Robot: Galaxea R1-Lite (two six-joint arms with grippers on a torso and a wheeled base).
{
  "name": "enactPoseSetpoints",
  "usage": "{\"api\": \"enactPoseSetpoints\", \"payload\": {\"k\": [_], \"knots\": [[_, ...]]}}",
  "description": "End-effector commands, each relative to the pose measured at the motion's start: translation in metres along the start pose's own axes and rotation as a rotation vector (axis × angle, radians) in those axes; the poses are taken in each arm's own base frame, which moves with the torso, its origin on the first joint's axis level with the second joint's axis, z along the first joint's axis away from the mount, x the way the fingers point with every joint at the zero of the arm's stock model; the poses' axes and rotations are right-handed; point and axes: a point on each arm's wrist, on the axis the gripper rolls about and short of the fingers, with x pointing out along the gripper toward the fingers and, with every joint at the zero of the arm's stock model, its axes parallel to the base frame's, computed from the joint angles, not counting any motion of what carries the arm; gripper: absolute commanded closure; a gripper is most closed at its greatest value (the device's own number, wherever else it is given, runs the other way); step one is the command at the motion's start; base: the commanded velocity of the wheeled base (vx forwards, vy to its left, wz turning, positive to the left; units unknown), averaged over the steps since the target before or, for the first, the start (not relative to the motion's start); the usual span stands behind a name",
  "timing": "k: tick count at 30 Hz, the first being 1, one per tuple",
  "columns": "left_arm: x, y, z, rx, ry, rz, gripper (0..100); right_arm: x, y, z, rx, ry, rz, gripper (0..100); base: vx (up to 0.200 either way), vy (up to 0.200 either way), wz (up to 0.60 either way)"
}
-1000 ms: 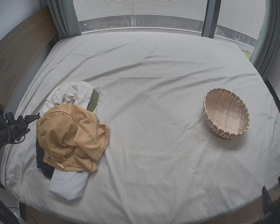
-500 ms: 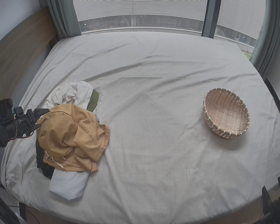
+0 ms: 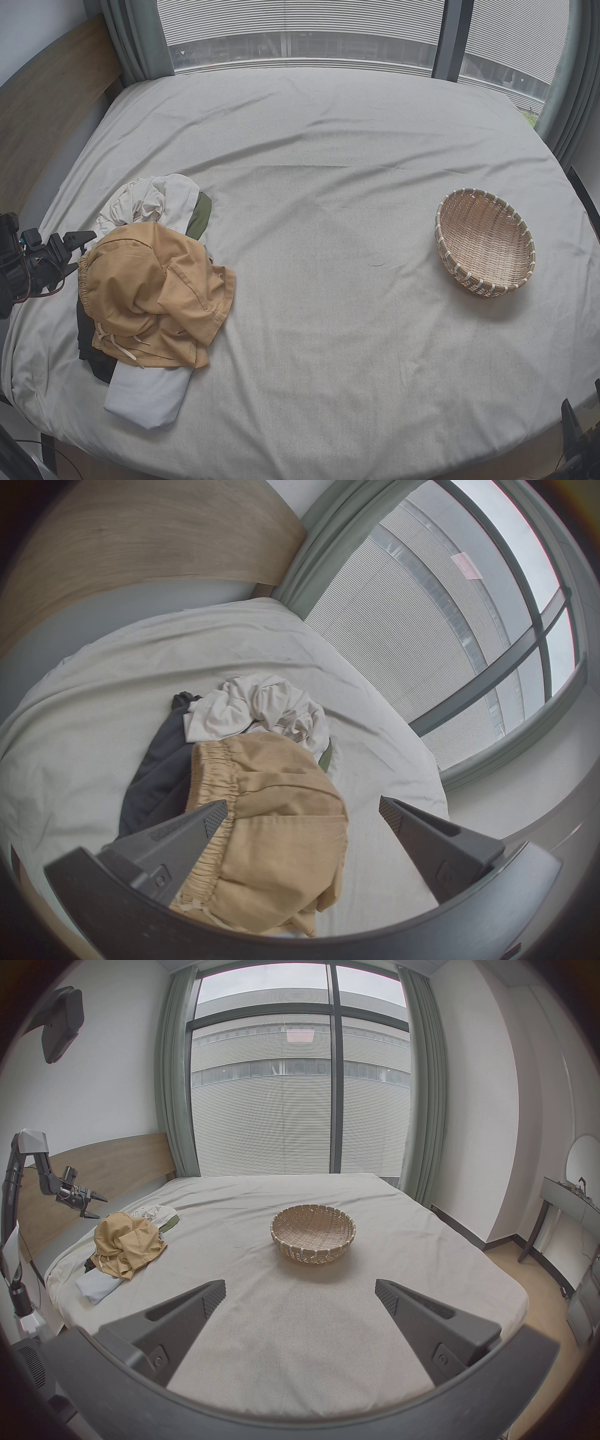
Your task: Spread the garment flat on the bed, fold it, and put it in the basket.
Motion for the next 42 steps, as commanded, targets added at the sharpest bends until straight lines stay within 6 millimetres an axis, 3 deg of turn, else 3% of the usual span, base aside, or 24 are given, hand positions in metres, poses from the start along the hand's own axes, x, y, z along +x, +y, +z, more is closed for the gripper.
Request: {"api": "enactPoseSetpoints", "payload": {"k": [1, 12, 22, 28, 32, 42], "knots": [[0.008, 0.025, -0.005, 0.031, 0.025, 0.055, 0, 0.001, 0.000, -0.005, 0.000, 0.017, 0.000, 0, 0.000, 0.000, 0.00], [0.029, 0.050, -0.012, 0.072, 0.012, 0.056, 0, 0.001, 0.000, -0.005, -0.002, 0.017, 0.000, 0, 0.000, 0.000, 0.00], [0.051, 0.010, -0.010, 0.000, 0.005, -0.068, 0, 0.001, 0.000, -0.005, -0.002, 0.017, 0.000, 0, 0.000, 0.000, 0.00], [0.032, -0.018, -0.001, -0.048, -0.062, -0.152, 0, 0.001, 0.000, -0.005, -0.002, 0.017, 0.000, 0, 0.000, 0.000, 0.00], [0.017, -0.034, -0.006, -0.048, -0.056, -0.202, 0, 0.001, 0.000, -0.005, -0.002, 0.017, 0.000, 0, 0.000, 0.000, 0.00], [0.013, -0.040, -0.030, -0.028, -0.006, -0.257, 0, 0.001, 0.000, -0.005, -0.002, 0.017, 0.000, 0, 0.000, 0.000, 0.00]]}}
